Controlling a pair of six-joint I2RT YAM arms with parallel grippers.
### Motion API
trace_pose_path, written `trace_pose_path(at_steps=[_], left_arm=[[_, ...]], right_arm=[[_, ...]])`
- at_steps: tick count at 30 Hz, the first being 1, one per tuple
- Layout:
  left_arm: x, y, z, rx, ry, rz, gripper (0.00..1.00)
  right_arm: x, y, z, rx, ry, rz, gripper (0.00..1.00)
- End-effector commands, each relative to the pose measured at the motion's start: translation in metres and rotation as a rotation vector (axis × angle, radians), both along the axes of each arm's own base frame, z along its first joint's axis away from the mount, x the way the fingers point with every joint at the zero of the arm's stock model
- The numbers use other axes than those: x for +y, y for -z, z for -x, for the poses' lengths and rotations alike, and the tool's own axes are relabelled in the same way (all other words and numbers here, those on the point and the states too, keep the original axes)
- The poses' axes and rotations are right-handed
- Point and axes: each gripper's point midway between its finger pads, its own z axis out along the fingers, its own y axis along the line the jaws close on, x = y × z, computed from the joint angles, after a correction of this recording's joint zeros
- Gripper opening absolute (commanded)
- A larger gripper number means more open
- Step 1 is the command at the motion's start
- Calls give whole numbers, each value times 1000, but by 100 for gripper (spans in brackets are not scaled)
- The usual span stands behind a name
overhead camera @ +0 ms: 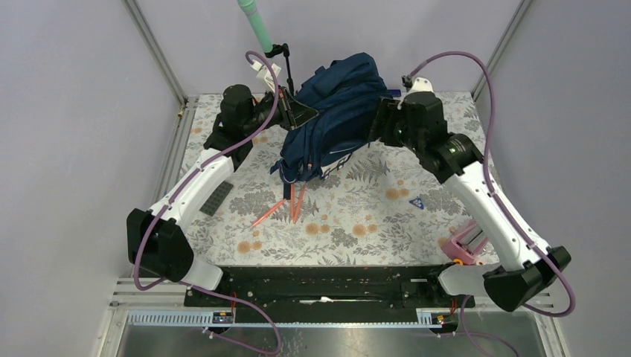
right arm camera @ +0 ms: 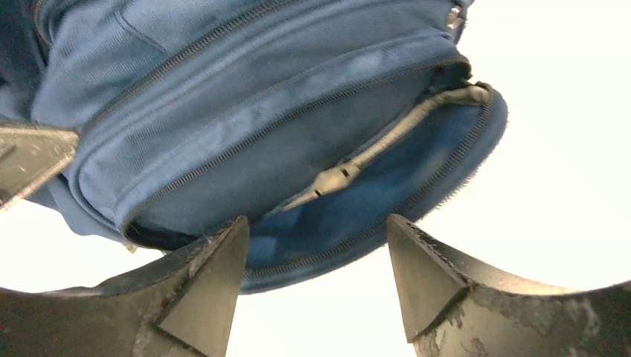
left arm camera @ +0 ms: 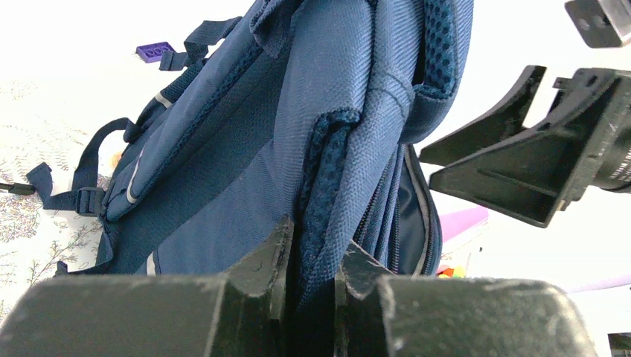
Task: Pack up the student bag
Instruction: Place the personal item in the student bag.
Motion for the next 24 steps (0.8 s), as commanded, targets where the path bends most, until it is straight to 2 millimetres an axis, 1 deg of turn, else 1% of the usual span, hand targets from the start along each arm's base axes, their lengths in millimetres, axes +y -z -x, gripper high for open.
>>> trace_pose_path(at_steps=[1,2,5,8,9,10,13,16,18,19,21,24], left_arm=[[12,-80,13,-237,-11,119,0],[12,-79,13,-236,-11,118,0],[13,-77,13,-233,-14,116,0],[12,-75,12,-228,-10,118,0],[12,-76,12,-228,-10,120,0],[11,-75,11,-224,-7,120,0],[11,-75,12,-222,-4,123,0],[12,-74,11,-223,-10,118,0],[12,-73,11,-222,-11,117,0],[12,-73,11,-221,-9,117,0],[12,-74,12,-223,-8,118,0],[13,-75,11,-227,-11,117,0]], right_arm=[[-50,0,32,23,47,143,77],[-61,9,37,47,61,156,78],[-94,50,52,146,114,153,82],[-125,95,63,252,163,164,88],[-138,113,66,304,186,170,89],[-144,126,68,348,195,165,90],[-152,161,68,440,207,138,90],[-156,191,58,505,221,117,92],[-156,204,52,539,221,92,92],[-162,215,48,569,240,85,92],[-167,231,43,617,257,81,91],[-168,251,39,687,249,80,88]])
